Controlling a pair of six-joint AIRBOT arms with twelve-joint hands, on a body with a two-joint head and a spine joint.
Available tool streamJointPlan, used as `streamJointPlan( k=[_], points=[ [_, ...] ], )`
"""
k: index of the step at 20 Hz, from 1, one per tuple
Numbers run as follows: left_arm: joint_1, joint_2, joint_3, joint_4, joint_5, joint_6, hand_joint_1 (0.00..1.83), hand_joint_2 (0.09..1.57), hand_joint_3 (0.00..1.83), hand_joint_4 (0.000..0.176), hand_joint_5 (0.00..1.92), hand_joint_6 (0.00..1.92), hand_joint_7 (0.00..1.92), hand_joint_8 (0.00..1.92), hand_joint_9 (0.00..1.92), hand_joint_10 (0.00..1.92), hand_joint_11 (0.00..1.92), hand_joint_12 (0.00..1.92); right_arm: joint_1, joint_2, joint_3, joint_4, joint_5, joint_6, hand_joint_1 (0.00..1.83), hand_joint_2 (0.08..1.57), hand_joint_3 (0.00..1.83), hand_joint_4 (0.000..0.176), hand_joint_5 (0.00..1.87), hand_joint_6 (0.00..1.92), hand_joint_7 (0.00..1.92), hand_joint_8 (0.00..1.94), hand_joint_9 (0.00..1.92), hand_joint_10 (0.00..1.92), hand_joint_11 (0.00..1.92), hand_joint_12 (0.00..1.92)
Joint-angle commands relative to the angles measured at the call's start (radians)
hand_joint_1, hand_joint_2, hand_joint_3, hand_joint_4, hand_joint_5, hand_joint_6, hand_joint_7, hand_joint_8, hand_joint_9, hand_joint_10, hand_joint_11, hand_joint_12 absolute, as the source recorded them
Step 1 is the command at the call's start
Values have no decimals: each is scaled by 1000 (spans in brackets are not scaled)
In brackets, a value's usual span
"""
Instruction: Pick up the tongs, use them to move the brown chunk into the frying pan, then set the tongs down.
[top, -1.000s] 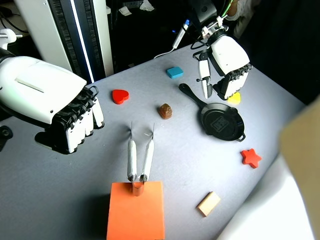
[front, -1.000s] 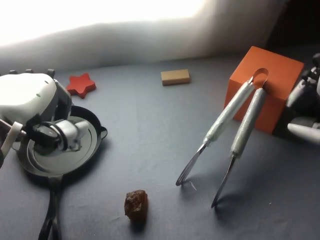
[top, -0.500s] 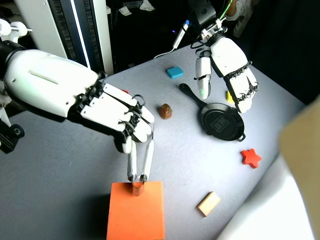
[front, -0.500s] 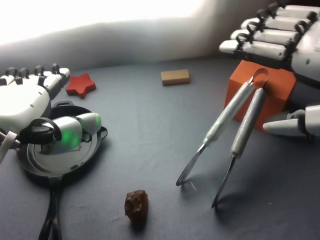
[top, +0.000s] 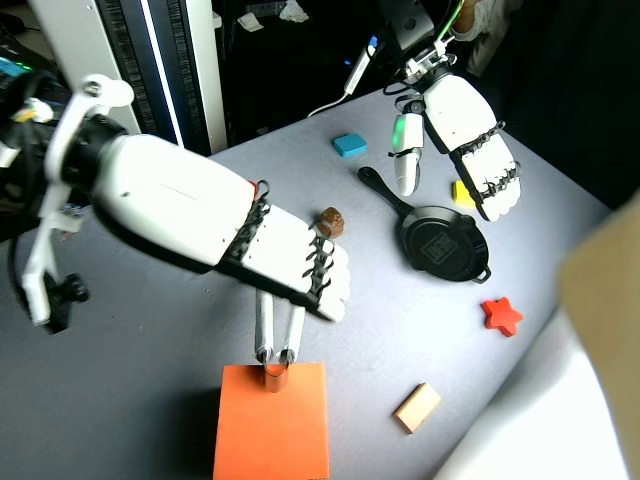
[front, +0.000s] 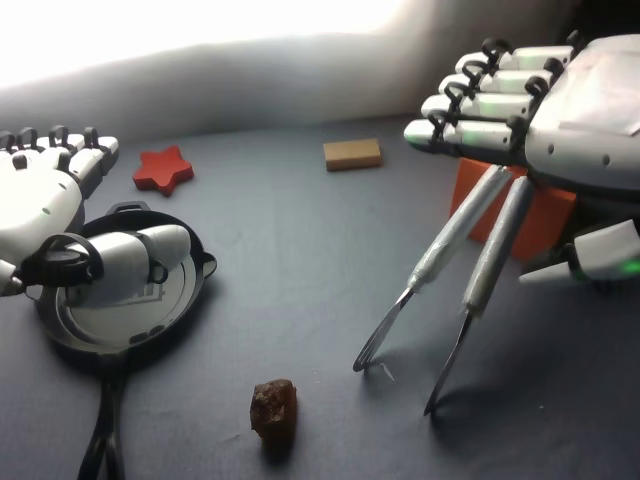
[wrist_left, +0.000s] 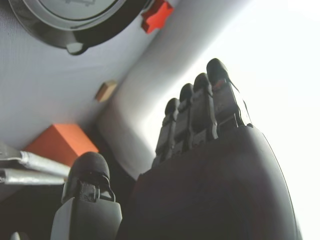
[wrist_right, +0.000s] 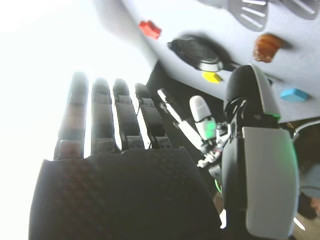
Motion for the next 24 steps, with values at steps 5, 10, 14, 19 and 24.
streamJointPlan(
  k=[5, 10, 14, 19, 24],
  points=[
    [-7, 13, 11, 87, -31, -13, 0, 1207, 1, 8, 0, 0, 21, 3, 18, 2, 0, 226, 9, -6, -12, -3, 83, 1, 1003, 920, 0, 0, 0, 0, 0, 0, 0, 0, 0, 0],
    [-21, 15, -1, 87, -26, 9, 0, 1207, 1, 10, 0, 0, 25, 2, 18, 1, 0, 236, 11, -77, 10, -3, -91, -128, 1000, 943, 0, 0, 0, 0, 0, 0, 0, 0, 0, 0],
    [-20, 15, 2, 83, -27, 12, 0, 1198, 0, 17, 21, 1, 46, 3, 26, 3, 0, 222, 37, -127, 18, -2, -137, -167, 1037, 909, 0, 0, 0, 0, 0, 0, 0, 0, 0, 0],
    [-16, 15, 17, 75, -28, 20, 0, 1199, 0, 18, 0, 0, 34, 0, 20, 0, 0, 250, 100, -213, 77, 105, -286, -273, 1077, 899, 0, 0, 0, 0, 0, 0, 0, 0, 0, 0],
    [-12, 15, 15, 75, -28, 20, 0, 1204, 0, 13, 23, 2, 59, 1, 39, 1, 0, 295, 121, -257, 141, 72, -337, -252, 1058, 905, 0, 0, 0, 0, 0, 0, 0, 0, 0, 0]
  ],
)
